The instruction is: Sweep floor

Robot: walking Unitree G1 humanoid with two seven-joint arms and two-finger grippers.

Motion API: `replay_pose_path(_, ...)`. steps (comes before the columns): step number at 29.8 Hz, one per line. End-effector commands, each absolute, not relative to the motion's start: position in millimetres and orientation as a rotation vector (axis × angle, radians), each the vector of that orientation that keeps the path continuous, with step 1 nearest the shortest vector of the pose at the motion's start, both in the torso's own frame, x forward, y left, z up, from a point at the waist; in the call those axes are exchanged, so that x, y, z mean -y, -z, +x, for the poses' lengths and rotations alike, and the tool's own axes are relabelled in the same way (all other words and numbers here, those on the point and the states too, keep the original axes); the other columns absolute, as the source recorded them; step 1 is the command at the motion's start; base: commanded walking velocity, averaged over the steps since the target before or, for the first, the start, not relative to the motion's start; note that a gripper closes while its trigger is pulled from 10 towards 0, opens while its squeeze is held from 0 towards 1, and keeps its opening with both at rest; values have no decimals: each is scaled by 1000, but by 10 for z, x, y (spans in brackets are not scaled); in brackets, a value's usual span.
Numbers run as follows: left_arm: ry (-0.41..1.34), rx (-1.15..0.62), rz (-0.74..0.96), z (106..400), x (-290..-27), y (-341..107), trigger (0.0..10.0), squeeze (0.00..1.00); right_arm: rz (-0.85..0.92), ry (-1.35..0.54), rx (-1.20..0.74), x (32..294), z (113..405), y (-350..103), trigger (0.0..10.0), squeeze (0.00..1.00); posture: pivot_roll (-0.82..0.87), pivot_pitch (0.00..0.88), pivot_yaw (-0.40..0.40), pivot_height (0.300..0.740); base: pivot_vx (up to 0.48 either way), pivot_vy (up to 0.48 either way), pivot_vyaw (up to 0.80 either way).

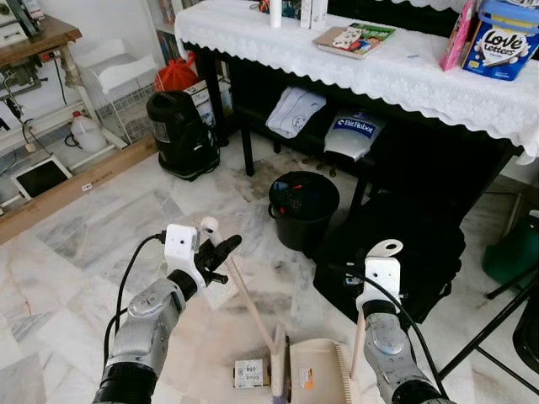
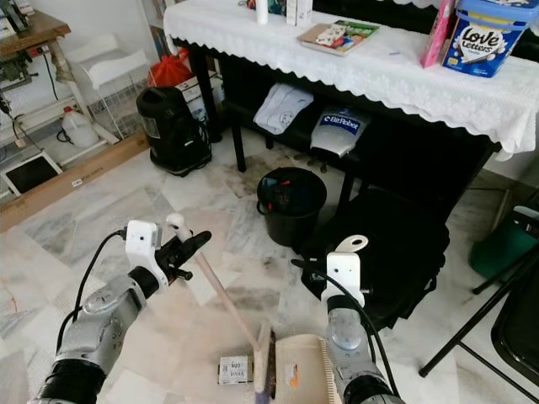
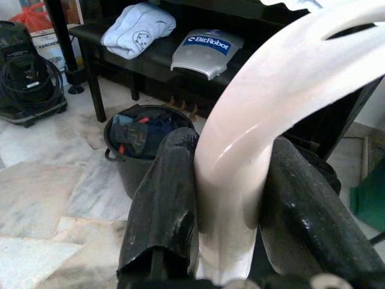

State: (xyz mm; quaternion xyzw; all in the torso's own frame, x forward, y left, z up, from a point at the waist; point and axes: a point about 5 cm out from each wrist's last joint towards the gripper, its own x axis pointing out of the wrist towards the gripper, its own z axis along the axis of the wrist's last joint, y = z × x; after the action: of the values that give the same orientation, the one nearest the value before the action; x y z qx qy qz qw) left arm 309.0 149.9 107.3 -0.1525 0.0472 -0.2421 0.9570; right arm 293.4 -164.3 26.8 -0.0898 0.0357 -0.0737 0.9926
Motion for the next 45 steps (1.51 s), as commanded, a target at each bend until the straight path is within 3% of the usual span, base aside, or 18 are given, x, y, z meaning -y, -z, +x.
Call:
replay_pose_path(1,556,-67,-427,3071,-1446,-1180,10000,0,-184,146,-87,1633,2933,-250,10000,0,136,56,54,740,0,0,0)
replay_pose_path(9,531,33,-521,3119,-1588,-1493,10000,0,-180,143,-85,1608,2955,-265,10000,0,150,51,51,740,0,0,0)
replay_pose_path(16,399,109,-412,3176,-1705,-1592,10000,0,-174,140,-77,1590,2966,-280,10000,0,151,51,50,740,0,0,0)
replay_pose_path(19,228,193,-316,3217,-1841,-1661,10000,0,-117,167,-68,1618,2980,-305,10000,0,146,52,51,740,0,0,0)
replay_pose_path(22,177,217,-268,3224,-1884,-1681,10000,0,-98,180,-63,1640,2989,-320,10000,0,146,52,50,740,0,0,0)
replay_pose_path(25,97,244,-110,3213,-1947,-1694,10000,0,-54,206,-40,1691,3024,-376,10000,0,141,51,49,740,0,0,0)
replay_pose_path(37,11,294,101,3137,-1963,-1597,10000,0,79,261,74,1773,3143,-611,10000,0,138,42,40,740,0,0,0)
replay_pose_path(45,-12,275,128,3108,-1995,-1501,10000,0,149,293,153,1828,3192,-773,10000,0,130,33,42,740,0,0,0)
